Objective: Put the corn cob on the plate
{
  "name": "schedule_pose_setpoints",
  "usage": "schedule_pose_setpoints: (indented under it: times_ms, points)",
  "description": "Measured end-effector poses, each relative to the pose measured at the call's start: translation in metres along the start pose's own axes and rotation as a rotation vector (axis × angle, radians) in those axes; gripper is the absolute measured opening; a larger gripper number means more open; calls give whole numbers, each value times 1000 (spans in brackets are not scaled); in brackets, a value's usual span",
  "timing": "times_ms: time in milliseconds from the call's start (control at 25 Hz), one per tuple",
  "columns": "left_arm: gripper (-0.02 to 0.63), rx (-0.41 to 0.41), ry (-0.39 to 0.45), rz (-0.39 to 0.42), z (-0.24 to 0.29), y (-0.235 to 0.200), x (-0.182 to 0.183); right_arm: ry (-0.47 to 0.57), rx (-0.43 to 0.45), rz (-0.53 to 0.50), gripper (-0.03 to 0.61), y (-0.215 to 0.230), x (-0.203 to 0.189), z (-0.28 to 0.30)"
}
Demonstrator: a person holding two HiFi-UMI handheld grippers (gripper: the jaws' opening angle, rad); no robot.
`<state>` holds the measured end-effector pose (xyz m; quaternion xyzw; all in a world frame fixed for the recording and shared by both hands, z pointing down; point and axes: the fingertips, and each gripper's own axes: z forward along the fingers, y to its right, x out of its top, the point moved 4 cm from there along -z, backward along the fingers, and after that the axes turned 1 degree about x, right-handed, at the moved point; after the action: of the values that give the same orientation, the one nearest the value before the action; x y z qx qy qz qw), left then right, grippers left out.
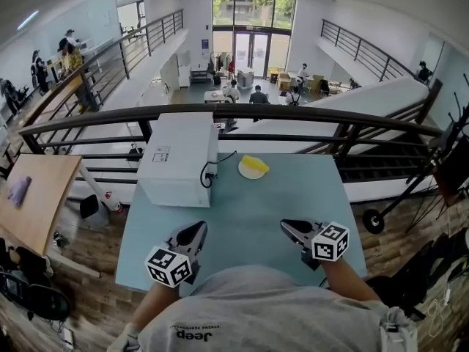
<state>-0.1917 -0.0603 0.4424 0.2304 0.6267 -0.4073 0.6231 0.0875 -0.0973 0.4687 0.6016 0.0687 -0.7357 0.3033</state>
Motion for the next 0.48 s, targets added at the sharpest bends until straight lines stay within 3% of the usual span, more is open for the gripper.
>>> schedule_pose_setpoints:
  times_ms: [480]
  points:
    - [9, 7, 2, 1, -2, -1, 0, -16, -15, -38, 17, -1, 0, 2]
